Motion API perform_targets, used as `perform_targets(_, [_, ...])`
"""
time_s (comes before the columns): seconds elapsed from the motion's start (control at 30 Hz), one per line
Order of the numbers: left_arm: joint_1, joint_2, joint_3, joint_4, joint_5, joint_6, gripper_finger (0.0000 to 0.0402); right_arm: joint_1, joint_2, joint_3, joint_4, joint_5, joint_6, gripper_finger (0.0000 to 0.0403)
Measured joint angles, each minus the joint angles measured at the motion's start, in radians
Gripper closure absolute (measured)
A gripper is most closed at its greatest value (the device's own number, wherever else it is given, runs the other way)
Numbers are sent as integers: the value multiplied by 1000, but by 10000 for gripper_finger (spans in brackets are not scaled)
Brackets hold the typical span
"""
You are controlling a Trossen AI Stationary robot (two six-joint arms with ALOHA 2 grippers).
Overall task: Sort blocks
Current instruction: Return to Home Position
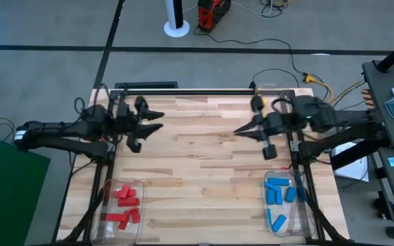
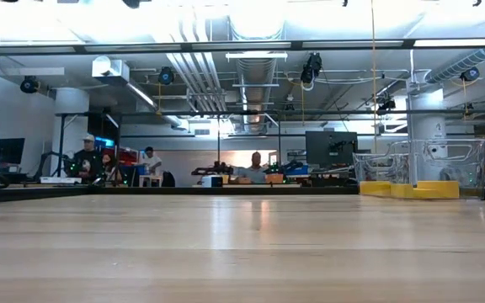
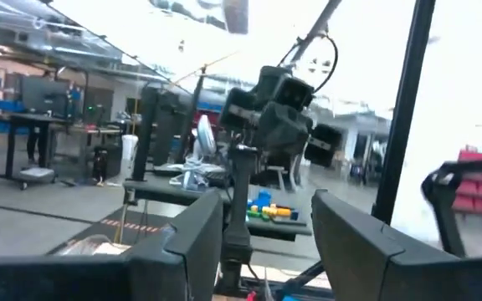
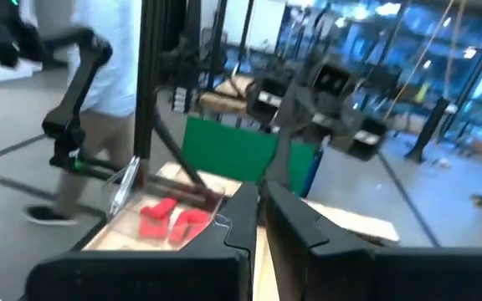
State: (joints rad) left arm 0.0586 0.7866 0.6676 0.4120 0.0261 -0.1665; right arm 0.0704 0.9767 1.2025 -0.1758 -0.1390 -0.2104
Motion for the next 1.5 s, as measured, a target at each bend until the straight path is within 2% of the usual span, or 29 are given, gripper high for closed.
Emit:
perform_targets(0.23, [39,-203,-155,16,-4,-97,239,-15,-224,-165,128,3,-7,385])
perform_targets(0.4, [47,-298,-214,15,-87,-99,239,-17,-377,-281,170,40,25,385])
perform_targets(0.5, [51,-349,-241,15,-96,-100,239,-17,-452,-331,190,7,40,385])
perform_targets(0.77, [53,-471,-314,15,-99,-105,239,-16,-615,-426,194,6,32,385])
perform_targets(1.03, [53,-588,-403,15,-199,-113,239,-16,-760,-510,144,8,24,385])
perform_targets(1.2, [53,-624,-433,-27,-237,-110,239,-16,-846,-560,123,9,134,385])
perform_targets(1.27, [53,-621,-433,-49,-288,-53,239,-16,-881,-580,106,-1,170,385])
perform_targets(1.4, [53,-612,-434,-53,-414,-56,239,-16,-931,-648,126,-123,101,385])
perform_targets(1.5, [53,-612,-445,-63,-435,-60,239,-16,-973,-698,178,-154,55,385])
